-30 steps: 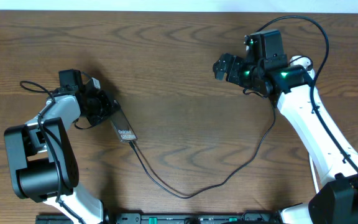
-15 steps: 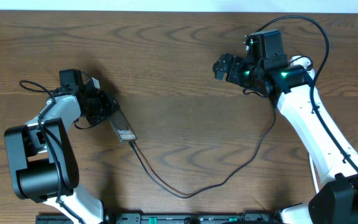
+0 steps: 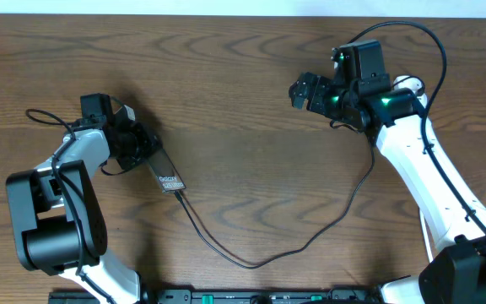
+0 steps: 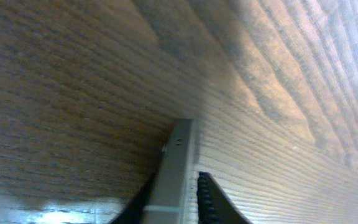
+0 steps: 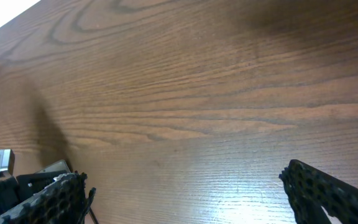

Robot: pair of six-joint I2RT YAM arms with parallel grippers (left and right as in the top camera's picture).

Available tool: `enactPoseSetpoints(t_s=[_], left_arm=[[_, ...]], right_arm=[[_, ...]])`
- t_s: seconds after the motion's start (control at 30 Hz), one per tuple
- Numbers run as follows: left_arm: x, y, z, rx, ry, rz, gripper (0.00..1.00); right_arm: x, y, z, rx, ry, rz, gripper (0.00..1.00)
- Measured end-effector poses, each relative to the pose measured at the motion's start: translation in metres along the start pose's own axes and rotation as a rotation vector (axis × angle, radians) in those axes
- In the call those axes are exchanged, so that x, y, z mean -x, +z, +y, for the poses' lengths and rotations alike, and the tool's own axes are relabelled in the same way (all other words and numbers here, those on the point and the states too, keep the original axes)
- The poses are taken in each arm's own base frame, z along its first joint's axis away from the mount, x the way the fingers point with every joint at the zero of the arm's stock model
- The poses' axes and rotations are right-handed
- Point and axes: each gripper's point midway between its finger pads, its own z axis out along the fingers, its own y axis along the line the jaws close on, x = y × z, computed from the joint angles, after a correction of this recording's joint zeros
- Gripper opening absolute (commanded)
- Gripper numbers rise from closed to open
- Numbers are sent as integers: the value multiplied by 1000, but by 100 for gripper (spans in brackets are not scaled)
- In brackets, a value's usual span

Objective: Plug charger to phone and switch on socket

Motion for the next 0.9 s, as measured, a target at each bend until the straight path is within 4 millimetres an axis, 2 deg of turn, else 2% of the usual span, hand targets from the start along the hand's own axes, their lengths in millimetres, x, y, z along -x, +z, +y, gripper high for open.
enactPoseSetpoints(t_s=[0.43,0.9], left_arm=[[3,-3,-2,-2,6,-15,40],[3,-4,-3,-1,7,-18,42]], right_arm=[[0,0,0,0,0,0,99],[0,0,0,0,0,0,99]])
